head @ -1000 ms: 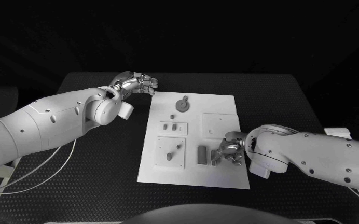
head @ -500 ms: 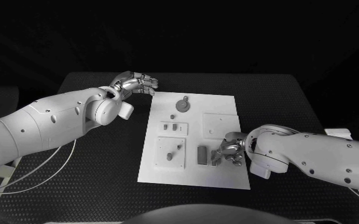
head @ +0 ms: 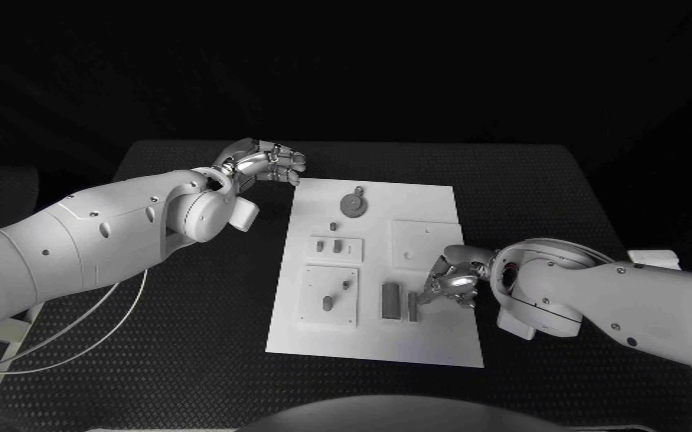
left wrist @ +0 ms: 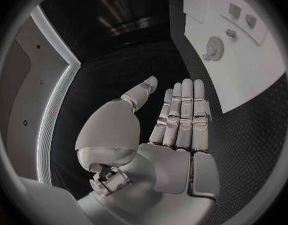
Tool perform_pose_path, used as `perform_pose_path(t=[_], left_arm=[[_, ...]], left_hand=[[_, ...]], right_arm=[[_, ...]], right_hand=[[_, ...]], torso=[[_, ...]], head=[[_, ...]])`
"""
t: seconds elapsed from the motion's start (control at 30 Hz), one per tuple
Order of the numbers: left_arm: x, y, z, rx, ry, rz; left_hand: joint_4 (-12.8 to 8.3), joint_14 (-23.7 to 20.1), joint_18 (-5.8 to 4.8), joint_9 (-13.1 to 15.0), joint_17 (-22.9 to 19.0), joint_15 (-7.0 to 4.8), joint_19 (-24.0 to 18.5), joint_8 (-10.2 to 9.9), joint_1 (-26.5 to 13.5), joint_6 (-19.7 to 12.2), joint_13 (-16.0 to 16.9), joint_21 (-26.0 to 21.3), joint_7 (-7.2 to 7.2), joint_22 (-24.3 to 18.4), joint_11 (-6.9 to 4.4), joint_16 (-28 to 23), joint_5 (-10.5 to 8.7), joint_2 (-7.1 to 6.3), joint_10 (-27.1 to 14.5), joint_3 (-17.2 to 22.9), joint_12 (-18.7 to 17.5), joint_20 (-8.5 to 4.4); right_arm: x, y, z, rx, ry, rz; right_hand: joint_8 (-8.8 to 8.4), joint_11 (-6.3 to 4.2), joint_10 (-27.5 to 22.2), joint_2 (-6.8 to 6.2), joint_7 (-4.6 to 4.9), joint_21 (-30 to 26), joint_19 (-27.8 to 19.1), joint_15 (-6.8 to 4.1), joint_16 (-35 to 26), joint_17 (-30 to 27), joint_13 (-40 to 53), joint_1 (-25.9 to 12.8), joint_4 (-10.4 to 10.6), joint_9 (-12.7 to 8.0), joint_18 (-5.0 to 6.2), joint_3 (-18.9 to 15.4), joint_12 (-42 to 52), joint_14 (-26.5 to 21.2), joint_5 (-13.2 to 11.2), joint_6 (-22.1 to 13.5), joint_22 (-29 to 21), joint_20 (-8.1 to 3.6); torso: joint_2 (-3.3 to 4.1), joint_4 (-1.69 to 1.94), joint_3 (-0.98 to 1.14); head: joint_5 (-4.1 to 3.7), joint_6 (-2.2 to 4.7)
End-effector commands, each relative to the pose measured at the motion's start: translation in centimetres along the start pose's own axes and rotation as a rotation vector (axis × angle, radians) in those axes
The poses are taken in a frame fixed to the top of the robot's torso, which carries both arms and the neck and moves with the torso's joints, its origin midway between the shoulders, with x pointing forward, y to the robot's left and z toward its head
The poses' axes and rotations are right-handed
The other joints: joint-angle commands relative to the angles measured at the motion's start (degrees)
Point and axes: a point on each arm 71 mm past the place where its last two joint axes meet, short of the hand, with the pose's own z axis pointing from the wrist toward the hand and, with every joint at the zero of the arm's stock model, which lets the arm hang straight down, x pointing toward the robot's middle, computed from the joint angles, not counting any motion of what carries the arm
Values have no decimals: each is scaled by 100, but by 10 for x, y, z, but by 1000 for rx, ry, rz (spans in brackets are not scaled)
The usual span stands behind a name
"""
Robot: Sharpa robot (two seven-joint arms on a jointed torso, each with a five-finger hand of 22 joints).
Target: Assemble the parts on the task board
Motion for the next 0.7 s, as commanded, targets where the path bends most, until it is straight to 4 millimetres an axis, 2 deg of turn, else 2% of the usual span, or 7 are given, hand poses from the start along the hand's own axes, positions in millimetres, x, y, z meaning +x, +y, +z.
perform_pose_path(t=[0.03, 0.17, 0.33, 0.47, 0.6, 0.7], left_arm=[[2, -2, 0, 12, 11, -8], [1, -2, 0, 14, 9, -7], [1, -2, 0, 14, 10, -8], [2, -2, 0, 14, 11, -8], [2, -2, 0, 14, 11, -8], [1, -2, 0, 14, 10, -8]], left_hand=[[40, 44, 41, -7, 11, 2, 43, 37, -74, -46, -8, -18, -1, 10, 9, -20, 26, 1, -34, 5, 5, 5], [41, 44, 42, -7, 14, 2, 43, 39, -72, -44, -8, -19, -2, 11, 9, -22, 27, 4, -33, 8, 6, 4], [41, 46, 42, -7, 17, 1, 44, 41, -70, -42, -8, -20, -3, 12, 8, -24, 27, 5, -32, 10, 7, 4], [42, 47, 42, -7, 19, 1, 44, 43, -69, -41, -7, -20, -4, 13, 8, -25, 28, 6, -31, 11, 8, 4], [43, 47, 42, -7, 22, 1, 45, 43, -69, -41, -7, -20, -4, 13, 8, -27, 28, 7, -30, 13, 8, 4], [44, 48, 42, -8, 24, 1, 45, 44, -69, -41, -7, -21, -4, 14, 8, -28, 28, 7, -30, 13, 9, 4]], right_arm=[[-6, 13, -5, -201, -110, -190], [-9, 20, -8, -294, -173, -254], [-13, 23, -10, -344, -235, -287], [-12, 24, -6, -334, -217, -304], [-11, 24, -2, -316, -201, -329], [-10, 23, 1, -302, -197, -337]], right_hand=[[1, 40, 24, 48, 185, -12, 10, 43, -38, -25, 56, 401, -117, 8, 275, 45, 80, -25, -35, -197, 49, -30], [15, 60, 20, 61, 203, -10, -40, 65, -48, -45, 79, 906, -125, 8, 275, -31, 126, -51, -33, -239, 79, -4], [6, 78, 0, 68, 221, -14, -75, 81, -68, -87, 62, 1207, -129, -14, 275, -94, 120, -85, -31, -287, 88, 19], [-1, 87, -23, 104, 229, -20, -91, 89, -83, -118, 43, 1287, -126, -30, 275, -112, 97, -111, -31, -305, 88, 32], [27, 80, -17, 199, 221, -21, -100, 89, -80, -102, 46, 1288, -119, -34, 275, -145, 109, -109, -31, -257, 89, 52], [30, 79, -26, 210, 219, -20, -101, 87, -81, -107, 35, 1263, -112, -41, 275, -169, 98, -113, -32, -252, 89, 60]], torso=[[0, -6, -4], [-1, -7, 1], [-1, -9, 0], [-2, 0, -4], [3, 4, -6], [1, 4, -5]], head=[[-4, -6], [-3, -14], [-9, -10], [-21, -11], [-25, -17], [-24, -26]])
